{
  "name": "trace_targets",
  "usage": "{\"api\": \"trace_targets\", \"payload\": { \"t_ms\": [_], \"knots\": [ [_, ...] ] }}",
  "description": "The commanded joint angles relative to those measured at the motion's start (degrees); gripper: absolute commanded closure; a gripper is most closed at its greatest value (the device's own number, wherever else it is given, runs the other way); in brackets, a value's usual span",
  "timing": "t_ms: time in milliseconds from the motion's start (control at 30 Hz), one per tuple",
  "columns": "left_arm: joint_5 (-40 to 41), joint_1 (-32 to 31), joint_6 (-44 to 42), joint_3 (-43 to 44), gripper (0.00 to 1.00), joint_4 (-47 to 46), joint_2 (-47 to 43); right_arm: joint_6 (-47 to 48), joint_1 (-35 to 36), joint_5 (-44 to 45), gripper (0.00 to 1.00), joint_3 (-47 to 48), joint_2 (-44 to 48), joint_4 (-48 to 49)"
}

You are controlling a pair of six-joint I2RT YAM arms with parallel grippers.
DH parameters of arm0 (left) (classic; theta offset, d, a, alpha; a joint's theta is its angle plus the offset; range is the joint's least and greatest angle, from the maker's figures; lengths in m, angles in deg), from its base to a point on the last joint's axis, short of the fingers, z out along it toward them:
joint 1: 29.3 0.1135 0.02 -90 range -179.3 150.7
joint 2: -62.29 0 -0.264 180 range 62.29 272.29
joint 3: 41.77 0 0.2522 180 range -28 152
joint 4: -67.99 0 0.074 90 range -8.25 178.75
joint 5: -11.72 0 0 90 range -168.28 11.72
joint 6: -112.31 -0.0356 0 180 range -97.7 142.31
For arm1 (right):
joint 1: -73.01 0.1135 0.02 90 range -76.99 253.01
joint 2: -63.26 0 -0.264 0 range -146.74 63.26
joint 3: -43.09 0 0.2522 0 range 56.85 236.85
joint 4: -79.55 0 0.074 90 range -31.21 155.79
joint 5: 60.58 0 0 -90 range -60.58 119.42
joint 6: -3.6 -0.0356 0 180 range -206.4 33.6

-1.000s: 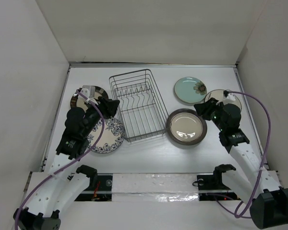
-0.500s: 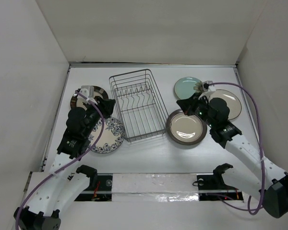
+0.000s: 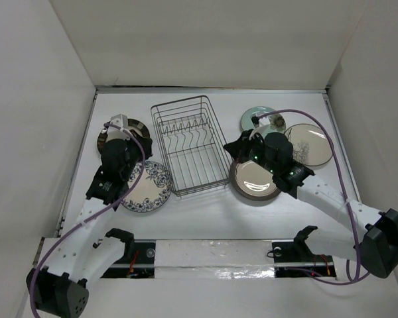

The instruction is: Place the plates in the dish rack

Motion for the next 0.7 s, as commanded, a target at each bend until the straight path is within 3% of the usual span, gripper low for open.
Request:
{"api": "trace_targets", "payload": {
  "t_ms": [0,133,300,367,400,500,567,667],
  "knots": [
    [-3.42,6.29,5.98,2.93,1.0,-2.48,4.02,1.47,0.29,1.39,1.0,-1.0,1.4,3.4],
    [-12.16,15.26,12.57,2.92,0.93,-8.56,11.05,0.5,0.29,0.17,1.0,-4.07,2.36,4.98],
    [-4.44,20.01,14.87,3.63,0.89,-5.4,17.83,0.59,0.29,0.25,1.0,-6.27,6.76,4.46],
    [-4.43,22.91,15.13,2.49,0.78,-6.62,17.39,0.68,0.29,0.69,1.0,-6.36,8.16,3.23],
    [-4.43,24.05,15.39,0.83,0.62,-7.06,17.04,0.68,0.29,0.6,1.0,-6.54,8.6,2.96],
    [-3.45,29.93,16.36,-2.86,0.48,-8.12,15.72,0.5,0.29,0.43,1.0,-6.89,10.01,3.14],
    [-5.81,34.06,15.93,-3.75,0.47,-7.6,16.07,0.41,-0.32,-0.27,1.0,-7.24,10.1,3.14],
    [-5.66,34.61,16.01,-4.37,0.48,-8.03,17.38,-0.2,-1.72,-3.6,1.0,-7.15,10.1,2.79]
  ]
}}
